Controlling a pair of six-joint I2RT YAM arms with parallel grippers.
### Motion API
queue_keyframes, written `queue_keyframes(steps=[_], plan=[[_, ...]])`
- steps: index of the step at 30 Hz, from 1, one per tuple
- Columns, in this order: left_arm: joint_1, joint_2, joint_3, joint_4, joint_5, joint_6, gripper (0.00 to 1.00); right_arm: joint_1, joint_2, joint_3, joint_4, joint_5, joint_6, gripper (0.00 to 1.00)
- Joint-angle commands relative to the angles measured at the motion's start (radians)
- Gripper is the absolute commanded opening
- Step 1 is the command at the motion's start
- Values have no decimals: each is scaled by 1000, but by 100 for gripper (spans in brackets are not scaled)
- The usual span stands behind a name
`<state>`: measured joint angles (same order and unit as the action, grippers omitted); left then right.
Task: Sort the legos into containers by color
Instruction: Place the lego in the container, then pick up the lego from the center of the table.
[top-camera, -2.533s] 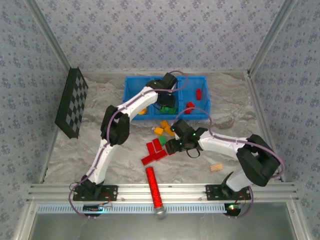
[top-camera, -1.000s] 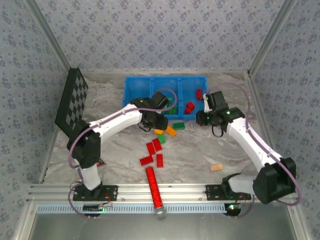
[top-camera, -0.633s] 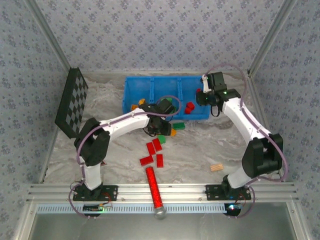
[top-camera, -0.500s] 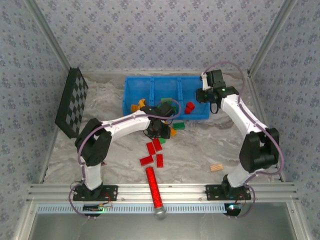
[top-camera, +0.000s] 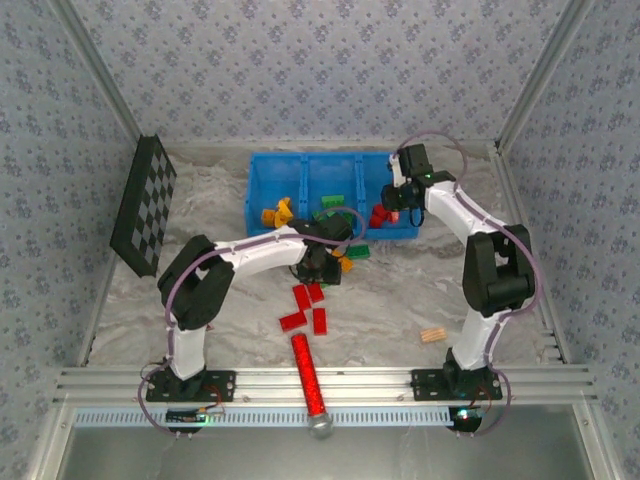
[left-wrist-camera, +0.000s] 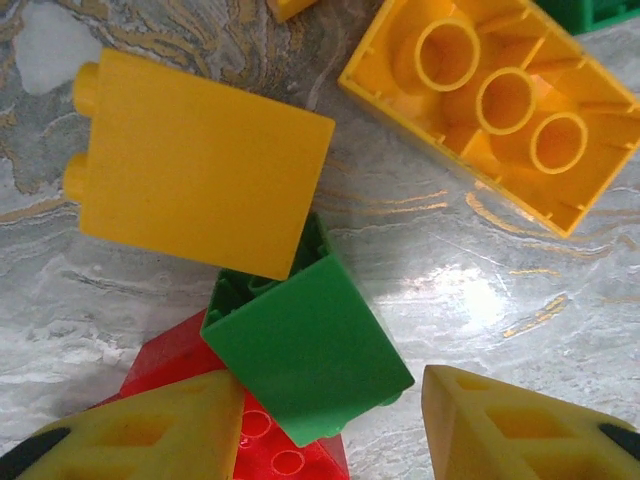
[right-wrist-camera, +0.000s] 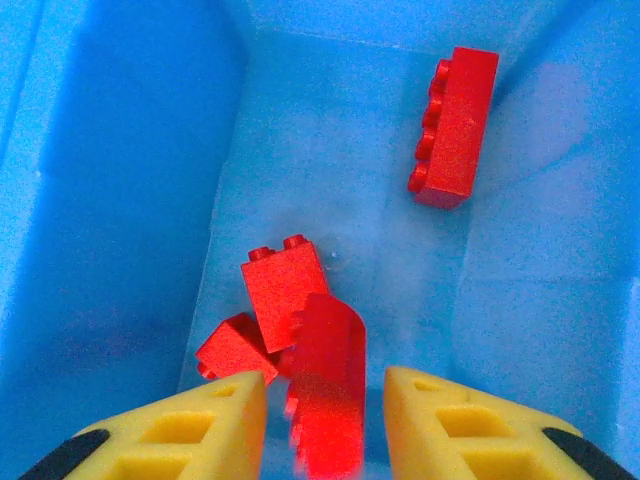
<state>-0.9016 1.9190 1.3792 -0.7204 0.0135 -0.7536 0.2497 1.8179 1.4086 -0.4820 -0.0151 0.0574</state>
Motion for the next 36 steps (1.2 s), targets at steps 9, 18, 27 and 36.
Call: queue_keyframes(steps=[9, 18, 27, 36], plan=[[-3, 63, 30, 6, 7, -7, 48, 16, 19, 42, -10, -3, -16, 44], [-4, 113, 88, -18, -42, 8, 52, 22, -27, 14, -26, 2, -24, 45], [-17, 162, 123, -61, -99, 19, 39, 19, -53, -16, -26, 12, -24, 45], [-40, 125, 126, -91, -136, 16, 30, 19, -58, -26, -19, 6, -12, 45]])
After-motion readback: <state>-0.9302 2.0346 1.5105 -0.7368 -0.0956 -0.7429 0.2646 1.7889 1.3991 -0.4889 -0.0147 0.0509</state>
